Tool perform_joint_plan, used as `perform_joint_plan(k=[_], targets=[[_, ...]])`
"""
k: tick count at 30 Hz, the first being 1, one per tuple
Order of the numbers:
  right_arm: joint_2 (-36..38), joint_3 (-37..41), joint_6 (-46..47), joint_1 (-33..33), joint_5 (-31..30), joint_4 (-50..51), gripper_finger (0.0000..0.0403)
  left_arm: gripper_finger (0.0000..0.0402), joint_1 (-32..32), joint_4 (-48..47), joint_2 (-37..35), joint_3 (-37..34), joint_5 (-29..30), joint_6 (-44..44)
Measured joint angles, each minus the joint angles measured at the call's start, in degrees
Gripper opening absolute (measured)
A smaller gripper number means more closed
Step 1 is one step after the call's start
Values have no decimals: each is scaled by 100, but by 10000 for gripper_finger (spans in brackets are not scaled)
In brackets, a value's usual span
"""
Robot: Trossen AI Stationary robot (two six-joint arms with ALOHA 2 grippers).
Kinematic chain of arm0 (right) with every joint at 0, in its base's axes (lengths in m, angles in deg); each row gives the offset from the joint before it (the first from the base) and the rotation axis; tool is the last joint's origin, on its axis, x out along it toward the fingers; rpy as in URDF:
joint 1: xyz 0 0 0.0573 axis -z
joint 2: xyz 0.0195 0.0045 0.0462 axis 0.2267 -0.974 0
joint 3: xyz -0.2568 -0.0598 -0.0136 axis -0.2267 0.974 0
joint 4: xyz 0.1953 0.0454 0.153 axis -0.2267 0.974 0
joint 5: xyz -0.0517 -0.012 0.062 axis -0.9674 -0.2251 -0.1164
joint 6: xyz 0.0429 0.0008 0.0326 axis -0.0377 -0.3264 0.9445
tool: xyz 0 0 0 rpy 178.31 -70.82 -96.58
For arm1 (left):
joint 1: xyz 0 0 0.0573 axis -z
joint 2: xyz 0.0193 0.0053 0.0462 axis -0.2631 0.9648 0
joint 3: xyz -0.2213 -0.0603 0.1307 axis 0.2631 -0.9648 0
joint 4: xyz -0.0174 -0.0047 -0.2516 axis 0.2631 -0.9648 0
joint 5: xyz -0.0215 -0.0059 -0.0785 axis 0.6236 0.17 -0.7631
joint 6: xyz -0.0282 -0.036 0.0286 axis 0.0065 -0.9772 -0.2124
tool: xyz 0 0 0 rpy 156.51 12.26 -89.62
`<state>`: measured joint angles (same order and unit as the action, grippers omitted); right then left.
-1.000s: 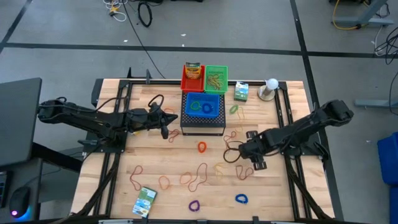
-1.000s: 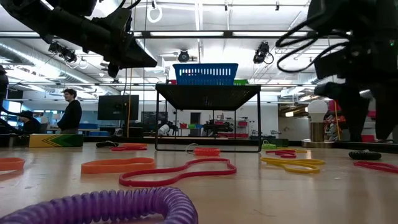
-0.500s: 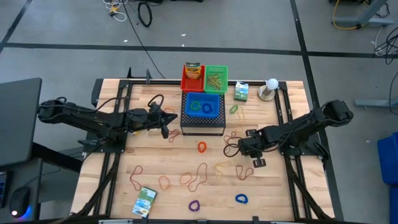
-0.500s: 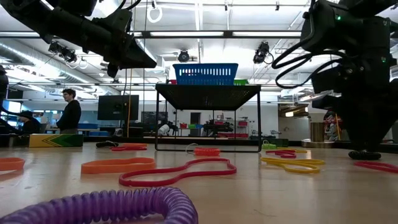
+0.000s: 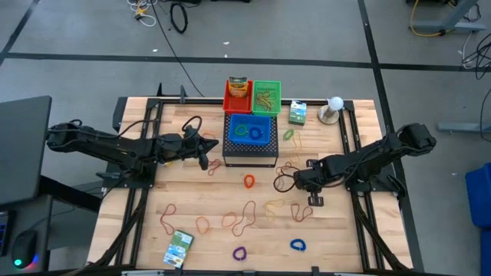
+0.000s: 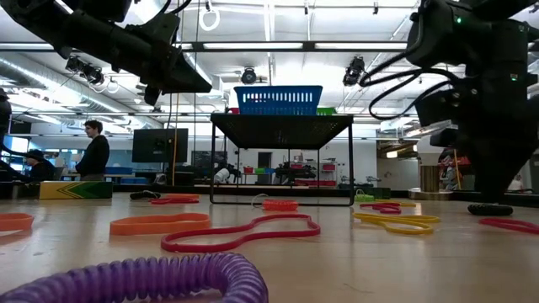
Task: Pick & Place Office Desk Supplies
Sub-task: Put the black spring keychain into the blue bin on the shelf
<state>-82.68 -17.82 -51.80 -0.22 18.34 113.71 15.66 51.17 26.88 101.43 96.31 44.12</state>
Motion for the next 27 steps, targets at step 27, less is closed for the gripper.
perform_joint_plan(k=[27], targets=[[109,-361,-319,352,-216,587,115,9,458,-129,2,0,-147,-451]])
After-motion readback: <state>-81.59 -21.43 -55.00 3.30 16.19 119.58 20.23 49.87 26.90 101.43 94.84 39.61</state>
